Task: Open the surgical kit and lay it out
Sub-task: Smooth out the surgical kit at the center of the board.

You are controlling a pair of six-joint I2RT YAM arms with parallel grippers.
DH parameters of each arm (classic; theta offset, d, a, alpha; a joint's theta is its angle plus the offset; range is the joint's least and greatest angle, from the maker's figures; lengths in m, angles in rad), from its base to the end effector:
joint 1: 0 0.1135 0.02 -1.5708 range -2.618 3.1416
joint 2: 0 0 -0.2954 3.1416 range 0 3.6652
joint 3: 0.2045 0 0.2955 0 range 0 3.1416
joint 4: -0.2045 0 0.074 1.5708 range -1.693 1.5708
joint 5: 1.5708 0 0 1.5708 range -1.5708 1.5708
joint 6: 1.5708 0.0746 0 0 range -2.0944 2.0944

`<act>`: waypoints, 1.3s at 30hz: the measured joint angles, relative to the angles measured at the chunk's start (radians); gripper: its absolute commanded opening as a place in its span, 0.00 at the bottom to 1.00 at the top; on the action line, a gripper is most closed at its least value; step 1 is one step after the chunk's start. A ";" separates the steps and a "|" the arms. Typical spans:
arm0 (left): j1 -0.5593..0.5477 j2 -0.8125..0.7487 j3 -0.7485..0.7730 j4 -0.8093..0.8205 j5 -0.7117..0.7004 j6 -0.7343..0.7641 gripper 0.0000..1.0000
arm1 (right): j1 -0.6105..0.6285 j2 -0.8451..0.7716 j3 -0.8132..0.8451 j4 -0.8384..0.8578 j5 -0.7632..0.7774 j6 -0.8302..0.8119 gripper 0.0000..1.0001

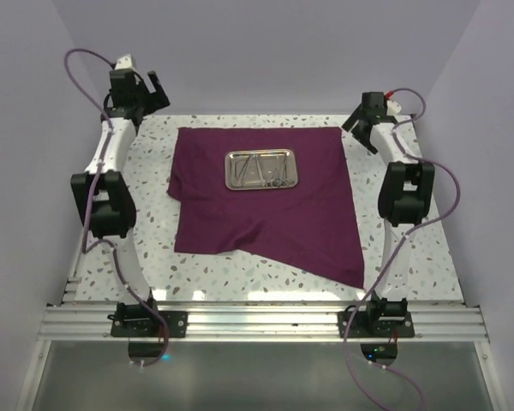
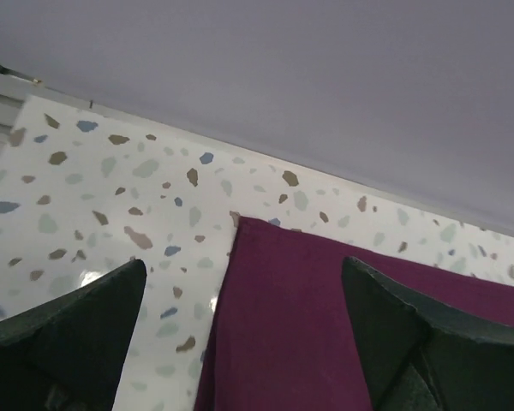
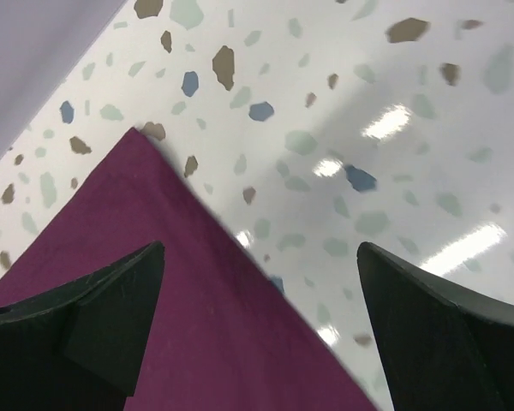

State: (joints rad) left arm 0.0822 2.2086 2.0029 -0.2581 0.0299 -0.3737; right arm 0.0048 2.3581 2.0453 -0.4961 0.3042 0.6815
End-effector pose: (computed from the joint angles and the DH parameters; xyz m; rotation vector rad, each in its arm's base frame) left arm 0.6223 0.0490 0.2840 -0.4428 1.9924 -0.2134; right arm 0.6234 -0.0194 0.1850 0.9077 2.1490 -0.0223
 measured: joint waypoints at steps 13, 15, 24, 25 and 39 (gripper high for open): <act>-0.068 -1.043 -0.969 -0.343 -0.043 -0.153 0.90 | 0.145 -0.912 -0.658 -0.111 -0.117 0.061 0.98; -0.119 -1.058 -1.105 -0.407 -0.042 -0.211 0.90 | 0.204 -0.980 -0.719 -0.149 -0.133 0.060 0.98; -0.292 -1.191 -1.397 -0.492 -0.005 -0.474 0.91 | 0.282 -1.132 -0.842 -0.346 -0.173 0.035 0.98; -0.301 -1.194 -1.399 -0.492 -0.008 -0.490 0.91 | 0.283 -1.146 -0.842 -0.361 -0.172 0.031 0.98; -0.328 -1.086 -1.412 -0.449 -0.159 -0.602 0.88 | 0.290 -1.183 -0.833 -0.435 -0.166 0.005 0.98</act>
State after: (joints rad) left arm -0.2455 1.1225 0.5907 -0.7067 -0.1295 -0.9760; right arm 0.2943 1.1748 1.2121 -0.9306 0.1383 0.6868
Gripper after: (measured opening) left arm 0.892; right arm 0.985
